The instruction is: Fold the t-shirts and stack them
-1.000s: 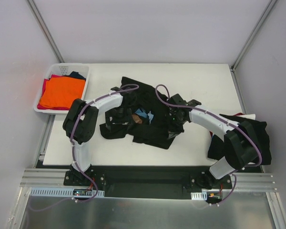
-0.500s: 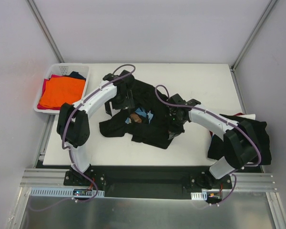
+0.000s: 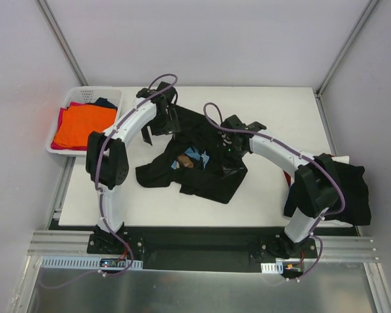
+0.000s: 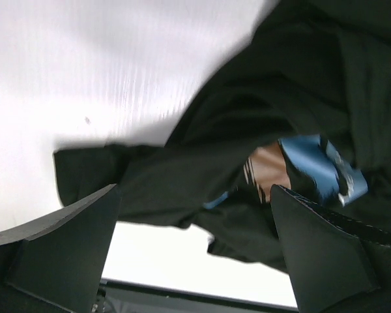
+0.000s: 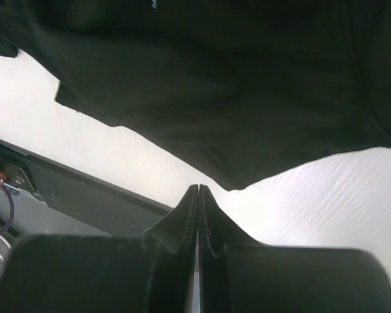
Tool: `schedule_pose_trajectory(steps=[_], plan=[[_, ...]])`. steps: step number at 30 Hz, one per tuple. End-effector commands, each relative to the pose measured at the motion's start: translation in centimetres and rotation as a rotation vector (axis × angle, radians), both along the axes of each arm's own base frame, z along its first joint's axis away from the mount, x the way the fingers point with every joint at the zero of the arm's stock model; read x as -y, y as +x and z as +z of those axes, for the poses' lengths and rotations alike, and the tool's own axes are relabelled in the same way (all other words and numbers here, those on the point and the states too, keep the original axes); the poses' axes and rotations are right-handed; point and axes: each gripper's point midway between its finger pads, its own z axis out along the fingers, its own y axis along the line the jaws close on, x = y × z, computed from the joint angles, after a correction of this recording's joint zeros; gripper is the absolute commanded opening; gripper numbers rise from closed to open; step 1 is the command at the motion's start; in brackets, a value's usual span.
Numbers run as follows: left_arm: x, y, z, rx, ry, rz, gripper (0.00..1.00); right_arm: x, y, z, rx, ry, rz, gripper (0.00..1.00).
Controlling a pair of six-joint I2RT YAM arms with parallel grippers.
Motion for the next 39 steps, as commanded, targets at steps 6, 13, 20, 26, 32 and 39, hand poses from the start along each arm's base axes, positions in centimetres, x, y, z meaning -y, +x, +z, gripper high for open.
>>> schedule_pose_trajectory(steps=[6, 13, 20, 26, 32, 39], plan=[[-3.5, 5.7, 0.0, 0.051, -0.094, -0.01, 0.99, -2.5, 2.0, 3.1, 0.014, 0.083, 0.089, 0.01], [-2.0, 6.7, -4.3, -0.029, -0.232, -0.037, 0.99, -3.1, 4.1, 3.0, -0.028, 0.068, 0.113, 0.01], [2.1, 5.3, -3.3, -0.017, -0.403, -0.146, 0.99, -2.8, 6.5, 2.0, -0.074, 0.118, 0.087, 0.01], [2.3, 3.1, -2.6, -0.033, -0.416, -0.169, 0.99, -4.2, 8.7, 1.2, -0.097, 0.158, 0.079, 0.01], [2.8, 1.7, -4.4, -0.079, -0.446, -0.2, 0.98, -4.8, 9.8, 1.6, -0.079, 0.165, 0.052, 0.01], [2.5, 0.7, -7.0, -0.11, -0.424, -0.204, 0.36, -4.1, 9.2, 1.3, -0.063, 0.145, 0.02, 0.01]])
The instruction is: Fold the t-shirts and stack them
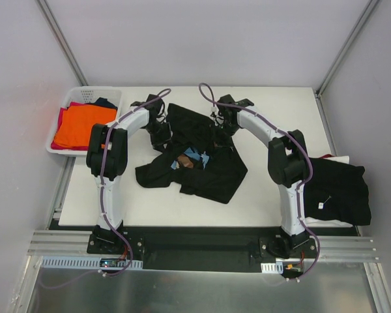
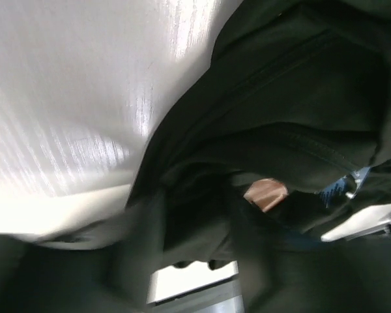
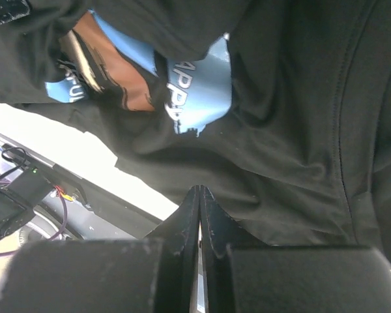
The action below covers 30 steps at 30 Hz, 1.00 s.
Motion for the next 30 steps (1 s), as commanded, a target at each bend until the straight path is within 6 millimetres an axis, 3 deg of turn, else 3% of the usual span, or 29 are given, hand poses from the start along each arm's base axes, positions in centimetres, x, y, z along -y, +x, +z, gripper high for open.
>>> schedule_pose_trajectory(steps=[1, 3, 7, 9, 13, 14, 15, 17, 18, 23, 24, 26, 27, 29, 30], plan=[[0.1, 0.2, 0.7, 0.049, -0.007, -0.03, 0.18, 0.1, -0.3, 1.9, 0.038, 0.011, -0.019, 0.01], [-0.5, 0.7, 0.1, 0.061, 0.036, -0.027, 0.0, 0.2, -0.2, 1.5, 0.035, 0.006, -0.011, 0.01], [-2.3, 1.3, 1.1, 0.099, 0.141, 0.025, 0.0, 0.5, -0.7, 0.6, 0.015, -0.012, 0.004, 0.01], [-3.1, 1.8, 3.2, 0.121, 0.199, 0.034, 0.0, 0.9, -0.9, -0.9, -0.008, -0.047, -0.002, 0.01], [-4.4, 3.1, 7.1, 0.18, 0.294, 0.02, 0.15, 0.3, -2.0, -5.4, -0.118, -0.037, -0.024, 0.01], [-4.5, 3.1, 7.3, 0.168, 0.305, 0.013, 0.2, 0.1, -2.5, -5.9, -0.134, -0.036, -0.019, 0.01], [-5.2, 3.5, 9.2, 0.184, 0.343, 0.018, 0.23, -0.2, -2.6, -6.3, -0.138, -0.023, -0.017, 0.01], [-6.5, 3.9, 9.8, 0.176, 0.426, 0.017, 0.26, -0.7, -3.3, -6.9, -0.159, -0.014, -0.005, 0.01], [-6.8, 4.8, 11.4, 0.215, 0.446, 0.032, 0.25, -0.8, -3.5, -7.0, -0.162, -0.014, 0.001, 0.01], [-10.0, 3.1, 11.7, 0.144, 0.591, 0.067, 0.18, -1.4, -4.0, -7.1, -0.154, -0.013, 0.022, 0.01], [-10.7, 2.1, 10.7, 0.101, 0.614, 0.071, 0.17, -1.4, -4.0, -7.0, -0.152, -0.012, 0.021, 0.01], [-10.8, 1.5, 10.7, 0.105, 0.603, 0.095, 0.16, -1.4, -4.1, -7.0, -0.149, -0.013, 0.021, 0.01], [-10.2, 0.5, 9.6, 0.066, 0.565, 0.079, 0.16, -1.5, -4.1, -6.8, -0.14, -0.01, 0.024, 0.01], [-8.4, 0.6, 8.8, 0.097, 0.458, 0.063, 0.19, -1.3, -4.5, -6.9, -0.144, -0.015, 0.029, 0.01], [-6.4, 0.5, 8.7, 0.1, 0.338, 0.048, 0.23, -1.2, -4.6, -6.9, -0.144, -0.019, 0.03, 0.01]])
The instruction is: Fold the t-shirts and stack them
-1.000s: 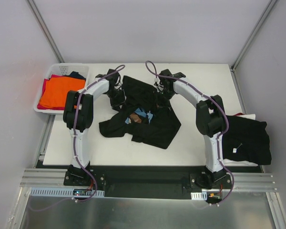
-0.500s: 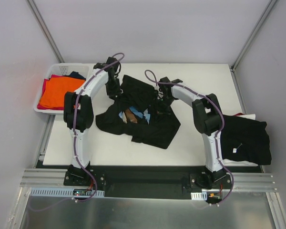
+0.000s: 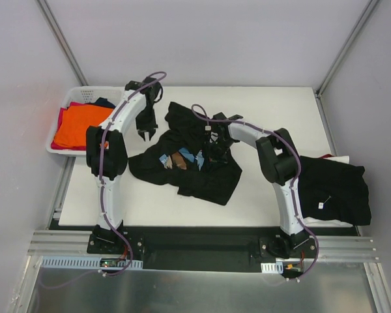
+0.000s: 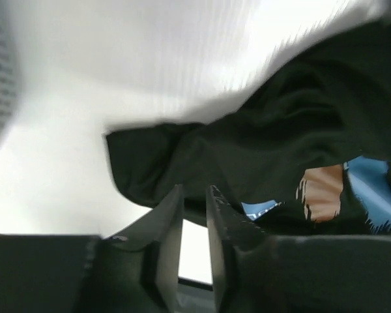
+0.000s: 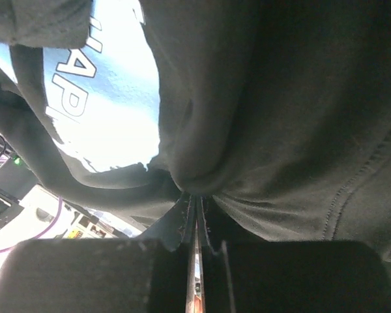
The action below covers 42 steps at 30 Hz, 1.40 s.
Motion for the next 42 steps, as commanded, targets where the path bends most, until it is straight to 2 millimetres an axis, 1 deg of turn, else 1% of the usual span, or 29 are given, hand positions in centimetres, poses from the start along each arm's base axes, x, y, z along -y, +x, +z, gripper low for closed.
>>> schedule_pose_trajectory(steps=[1, 2, 4, 5, 7, 8, 11, 13, 14, 15, 16, 19, 22, 25, 27, 28, 29, 30, 31, 32, 33, 34, 35, 36, 37, 38, 39, 40, 42], plan=[[4.0, -1.9, 0.5, 0.005, -0.263, -0.046, 0.25, 0.5, -0.6, -0.4, 0.026, -0.027, 0.014, 0.01], [5.0, -1.5, 0.3, 0.026, -0.321, -0.06, 0.28, 0.8, -0.7, -0.4, 0.03, -0.037, 0.017, 0.01], [6.9, -1.6, 0.4, 0.01, -0.42, -0.071, 0.29, 1.4, -0.9, -0.3, 0.04, -0.064, 0.02, 0.01], [7.5, -1.5, 0.3, 0.008, -0.439, -0.08, 0.28, 2.4, -0.9, -0.8, 0.057, -0.123, 0.018, 0.01], [8.4, -1.3, 0.2, 0.01, -0.462, -0.098, 0.28, 3.9, -1.1, -0.6, 0.059, -0.188, -0.018, 0.01], [9.0, -1.4, 0.2, 0.012, -0.459, -0.114, 0.28, 4.9, -1.5, -1.0, 0.046, -0.224, -0.04, 0.01], [9.5, -1.9, -0.4, -0.011, -0.452, -0.126, 0.28, 6.8, -1.5, -1.0, 0.032, -0.267, -0.127, 0.01], [9.5, -2.3, -0.8, -0.023, -0.446, -0.119, 0.28, 8.2, -1.9, -1.6, 0.005, -0.292, -0.182, 0.01], [9.4, -2.5, -1.3, -0.032, -0.431, -0.114, 0.27, 8.6, -1.8, -1.3, 0.008, -0.288, -0.201, 0.01], [9.4, -2.7, -1.4, -0.036, -0.426, -0.112, 0.27, 9.1, -2.4, -1.6, -0.005, -0.298, -0.218, 0.01], [9.4, -2.8, -1.5, -0.04, -0.421, -0.11, 0.27, 9.7, -2.3, -1.6, -0.009, -0.302, -0.242, 0.01], [9.4, -3.0, -2.1, -0.051, -0.409, -0.109, 0.28, 11.0, -2.9, -1.6, -0.017, -0.319, -0.272, 0.01], [9.4, -3.0, -2.6, -0.062, -0.402, -0.112, 0.28, 11.4, -3.4, -1.7, -0.029, -0.321, -0.283, 0.01], [9.6, -3.0, -3.0, -0.074, -0.409, -0.11, 0.28, 11.4, -3.7, -1.7, -0.03, -0.315, -0.283, 0.01], [10.0, -2.9, -2.7, -0.069, -0.414, -0.113, 0.27, 10.4, -3.3, -1.2, -0.011, -0.252, -0.274, 0.01], [10.4, -2.9, -2.2, -0.056, -0.415, -0.126, 0.27, 9.6, -2.6, -0.4, 0.022, -0.206, -0.268, 0.01], [10.9, -2.5, -1.4, -0.027, -0.415, -0.143, 0.28, 8.6, -1.9, 0.5, 0.055, -0.151, -0.256, 0.03], [11.3, -2.3, -0.8, -0.007, -0.411, -0.162, 0.29, 8.1, -1.3, 1.3, 0.089, -0.121, -0.238, 0.07], [11.7, -2.1, 0.1, 0.025, -0.406, -0.18, 0.31, 7.7, -0.7, 2.5, 0.13, -0.088, -0.23, 0.19], [13.2, -1.9, 1.4, 0.06, -0.414, -0.224, 0.33, 6.9, 0.5, 4.1, 0.175, -0.046, -0.223, 0.25], [13.9, -2.0, 2.0, 0.076, -0.417, -0.248, 0.46, 6.6, 1.2, 4.9, 0.203, -0.026, -0.219, 0.3], [14.8, -1.9, 2.8, 0.099, -0.429, -0.272, 0.57, 6.2, 1.7, 6.2, 0.234, 0.001, -0.215, 0.4], [16.0, -2.4, 3.1, 0.099, -0.438, -0.302, 0.7, 5.8, 2.5, 7.3, 0.262, 0.021, -0.212, 0.46], [16.7, -2.7, 3.2, 0.099, -0.445, -0.317, 0.96, 5.6, 2.9, 8.1, 0.278, 0.033, -0.214, 0.5], [17.2, -2.9, 2.9, 0.088, -0.447, -0.329, 0.99, 5.4, 3.1, 8.6, 0.286, 0.047, -0.208, 0.55], [17.6, -3.3, 2.4, 0.073, -0.449, -0.337, 0.99, 5.3, 3.3, 9.1, 0.293, 0.055, -0.208, 0.56], [18.1, -3.8, 2.0, 0.059, -0.447, -0.35, 0.99, 5.1, 3.7, 9.7, 0.309, 0.064, -0.209, 0.57], [18.3, -4.1, 1.2, 0.04, -0.442, -0.352, 0.99, 5.1, 3.8, 10.0, 0.318, 0.063, -0.209, 0.57], [18.8, -4.7, 0.3, 0.021, -0.443, -0.361, 0.99, 5.3, 3.9, 10.8, 0.339, 0.057, -0.212, 0.56]])
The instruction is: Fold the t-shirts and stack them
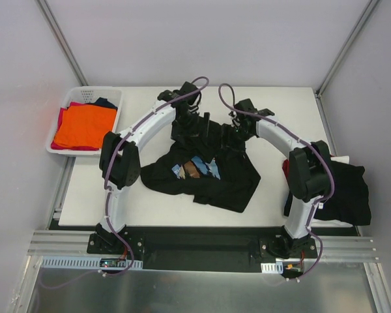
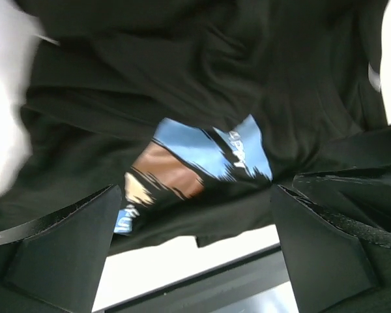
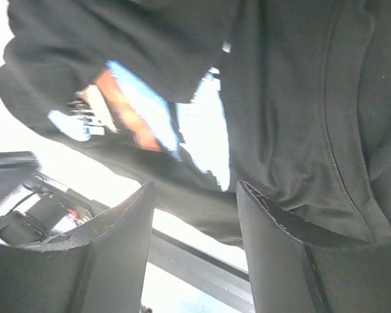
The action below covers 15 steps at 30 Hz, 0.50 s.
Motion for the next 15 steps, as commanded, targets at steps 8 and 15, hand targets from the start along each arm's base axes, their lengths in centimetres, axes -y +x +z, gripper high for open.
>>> schedule_pose_trajectory(steps=[8, 15], plan=[[-0.8, -0.6, -5.6, -0.04, 0.096, 0.002, 0.91, 1.2, -0.2, 5.3, 0.134, -0.013, 0.033, 0.56], [-0.3, 2.1, -7.7, -0.006, 0.127, 0.015, 0.93, 2.7, -2.2, 5.3, 0.124, -0.046, 0.032, 0.56]])
